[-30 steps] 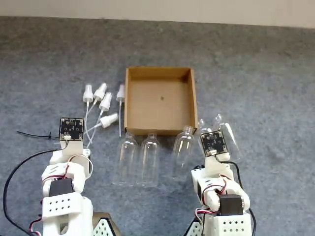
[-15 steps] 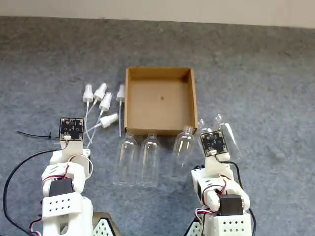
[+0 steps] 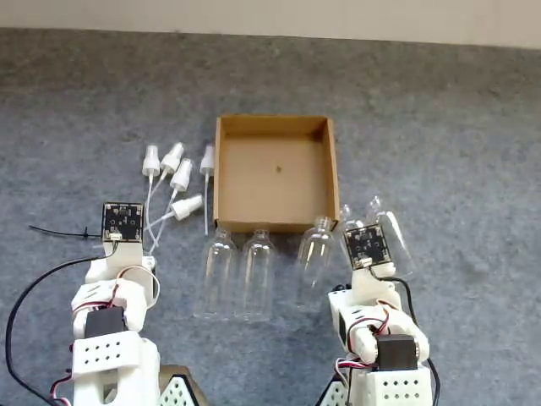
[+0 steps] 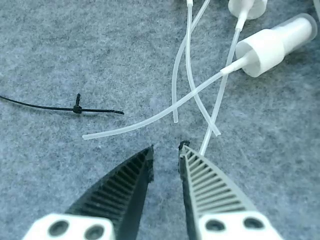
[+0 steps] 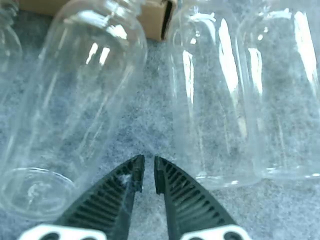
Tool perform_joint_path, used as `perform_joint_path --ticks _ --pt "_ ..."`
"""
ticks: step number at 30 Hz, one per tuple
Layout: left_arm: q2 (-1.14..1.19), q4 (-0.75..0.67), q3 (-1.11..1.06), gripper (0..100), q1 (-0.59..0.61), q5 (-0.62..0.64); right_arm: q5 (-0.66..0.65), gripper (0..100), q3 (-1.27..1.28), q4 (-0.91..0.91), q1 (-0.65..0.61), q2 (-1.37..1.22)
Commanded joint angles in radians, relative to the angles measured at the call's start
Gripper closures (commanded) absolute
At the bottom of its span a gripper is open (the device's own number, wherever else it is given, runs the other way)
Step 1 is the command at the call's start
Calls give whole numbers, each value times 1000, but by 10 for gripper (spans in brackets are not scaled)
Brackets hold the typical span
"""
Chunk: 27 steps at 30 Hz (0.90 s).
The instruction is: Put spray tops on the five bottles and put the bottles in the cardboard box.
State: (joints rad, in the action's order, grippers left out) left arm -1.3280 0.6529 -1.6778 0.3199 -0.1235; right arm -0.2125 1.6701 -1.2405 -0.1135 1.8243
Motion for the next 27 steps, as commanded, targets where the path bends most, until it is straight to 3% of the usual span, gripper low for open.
perform_joint_path --ticks 1,27 --pt "-8 5 -27 905 4 -3 -5 986 128 -4 10 10" --pt "-8 5 -27 902 -10 -5 -6 981 128 41 10 13"
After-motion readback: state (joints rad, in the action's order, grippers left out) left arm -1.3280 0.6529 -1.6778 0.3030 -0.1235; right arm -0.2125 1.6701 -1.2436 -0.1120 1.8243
